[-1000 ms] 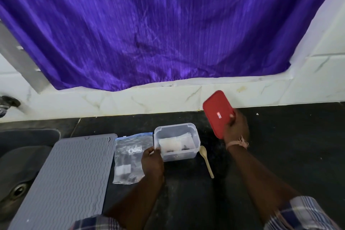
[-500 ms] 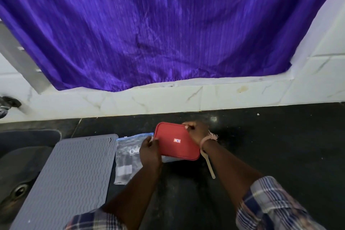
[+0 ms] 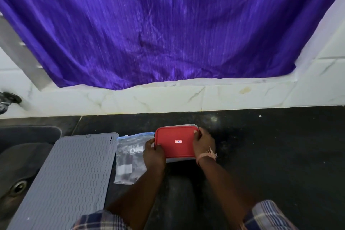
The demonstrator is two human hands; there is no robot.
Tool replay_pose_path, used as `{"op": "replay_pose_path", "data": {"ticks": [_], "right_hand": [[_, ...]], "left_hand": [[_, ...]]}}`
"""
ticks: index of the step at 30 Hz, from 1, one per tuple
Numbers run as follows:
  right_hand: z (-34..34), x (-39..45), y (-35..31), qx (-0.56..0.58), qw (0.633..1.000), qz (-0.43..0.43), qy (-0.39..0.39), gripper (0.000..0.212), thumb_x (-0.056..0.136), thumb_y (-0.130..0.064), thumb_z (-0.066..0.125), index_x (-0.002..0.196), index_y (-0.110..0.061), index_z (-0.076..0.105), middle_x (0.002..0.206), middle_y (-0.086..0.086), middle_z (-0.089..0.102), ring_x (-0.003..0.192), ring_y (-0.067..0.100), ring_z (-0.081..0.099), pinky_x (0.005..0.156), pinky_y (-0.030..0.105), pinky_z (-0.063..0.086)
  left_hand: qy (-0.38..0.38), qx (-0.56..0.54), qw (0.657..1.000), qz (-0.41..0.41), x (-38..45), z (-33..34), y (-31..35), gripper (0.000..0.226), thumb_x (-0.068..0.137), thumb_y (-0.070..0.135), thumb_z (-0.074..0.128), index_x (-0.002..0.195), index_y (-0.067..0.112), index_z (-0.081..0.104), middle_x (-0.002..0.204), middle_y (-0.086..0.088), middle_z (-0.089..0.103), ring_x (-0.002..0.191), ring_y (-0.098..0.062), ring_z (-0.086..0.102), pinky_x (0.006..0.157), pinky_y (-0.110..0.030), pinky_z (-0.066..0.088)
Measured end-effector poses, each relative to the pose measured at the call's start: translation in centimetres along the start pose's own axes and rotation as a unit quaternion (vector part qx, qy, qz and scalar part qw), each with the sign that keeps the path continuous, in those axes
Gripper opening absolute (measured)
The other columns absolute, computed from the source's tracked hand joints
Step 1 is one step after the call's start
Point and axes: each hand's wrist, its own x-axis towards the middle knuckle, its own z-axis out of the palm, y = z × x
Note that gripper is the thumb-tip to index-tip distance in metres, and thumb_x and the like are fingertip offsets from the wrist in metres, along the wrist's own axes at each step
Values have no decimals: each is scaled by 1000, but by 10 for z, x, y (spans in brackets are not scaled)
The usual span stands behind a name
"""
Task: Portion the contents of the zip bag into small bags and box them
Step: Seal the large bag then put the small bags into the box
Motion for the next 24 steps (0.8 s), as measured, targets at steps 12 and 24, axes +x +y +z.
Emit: {"op": "replay_pose_path", "data": {"ticks": [12, 24], "right_hand": [[4, 26, -18, -31, 999, 17, -8, 26, 98, -27, 49, 102, -16, 73, 100, 11, 73, 90, 30, 67, 76, 33, 55], [12, 37, -21, -29, 992, 101, -77, 36, 95, -27, 41, 122, -30, 65, 130, 13, 55, 110, 38, 61, 96, 41, 51]], "left_hand": [[-16, 72, 997, -32, 12, 8, 8, 46, 100, 22, 43, 145, 24, 52, 135, -16, 62, 122, -38, 57, 108, -50, 45], [-12, 165, 985, -55, 37, 26, 30, 47, 107, 27, 31, 152, 32, 42, 145, -22, 51, 130, -42, 50, 109, -46, 38]]}}
